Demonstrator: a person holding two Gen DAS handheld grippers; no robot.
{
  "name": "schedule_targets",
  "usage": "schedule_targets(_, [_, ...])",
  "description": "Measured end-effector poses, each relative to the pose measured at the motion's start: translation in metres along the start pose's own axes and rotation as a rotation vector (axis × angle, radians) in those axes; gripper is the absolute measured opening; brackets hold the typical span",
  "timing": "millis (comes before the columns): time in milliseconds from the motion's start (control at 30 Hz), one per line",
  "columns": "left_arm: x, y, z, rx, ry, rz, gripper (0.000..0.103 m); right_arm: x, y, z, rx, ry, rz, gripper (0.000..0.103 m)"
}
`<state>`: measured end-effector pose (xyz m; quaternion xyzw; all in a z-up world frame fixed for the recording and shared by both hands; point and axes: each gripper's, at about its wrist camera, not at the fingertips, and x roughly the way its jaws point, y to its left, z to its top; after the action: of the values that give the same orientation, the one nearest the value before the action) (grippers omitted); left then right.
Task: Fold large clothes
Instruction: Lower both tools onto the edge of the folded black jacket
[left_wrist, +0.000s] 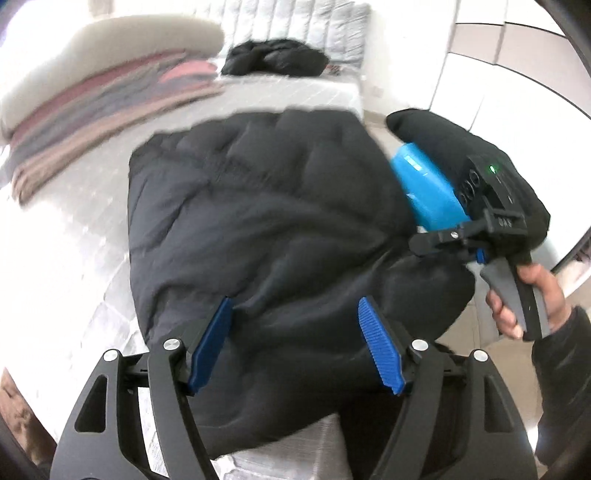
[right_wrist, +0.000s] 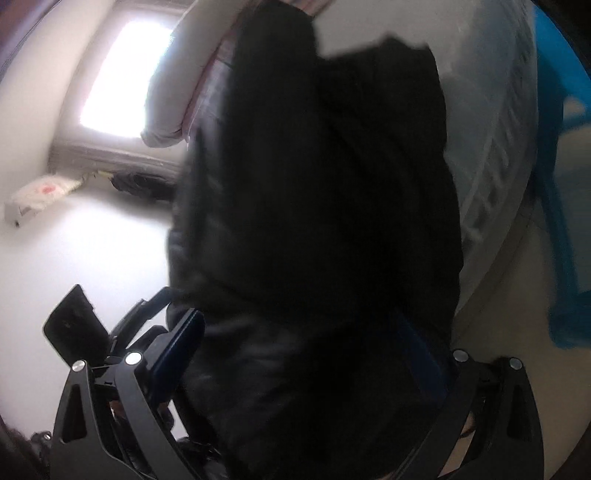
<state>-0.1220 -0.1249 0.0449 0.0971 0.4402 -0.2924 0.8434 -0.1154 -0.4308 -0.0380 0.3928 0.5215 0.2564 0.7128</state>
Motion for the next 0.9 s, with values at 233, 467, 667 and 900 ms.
schedule_targets(233, [0.018, -0.004, -0.014, 0.021, 0.028, 0.017, 0.072, -0.001, 0.012, -0.007, -0.086, 0.006, -0.139, 0.096])
schedule_targets(467, [0.016, 0.001, -0.01, 0.013, 0.022, -0.016, 0.073, -0.07, 0.07, -0.011, -0.243, -0.255, 0.085, 0.096])
schedule_targets(667, [-0.009, 0.018, -0.009, -0.062, -0.02, -0.05, 0.073, 0.012, 0.051, 0.0, -0.24, -0.009, -0.228, 0.096])
schedule_targets(900, [-0.026, 0.133, -0.02, -0.428, -0.036, -0.102, 0.074, -0.049, 0.028, -0.011, -0.184, -0.144, -0.149, 0.096])
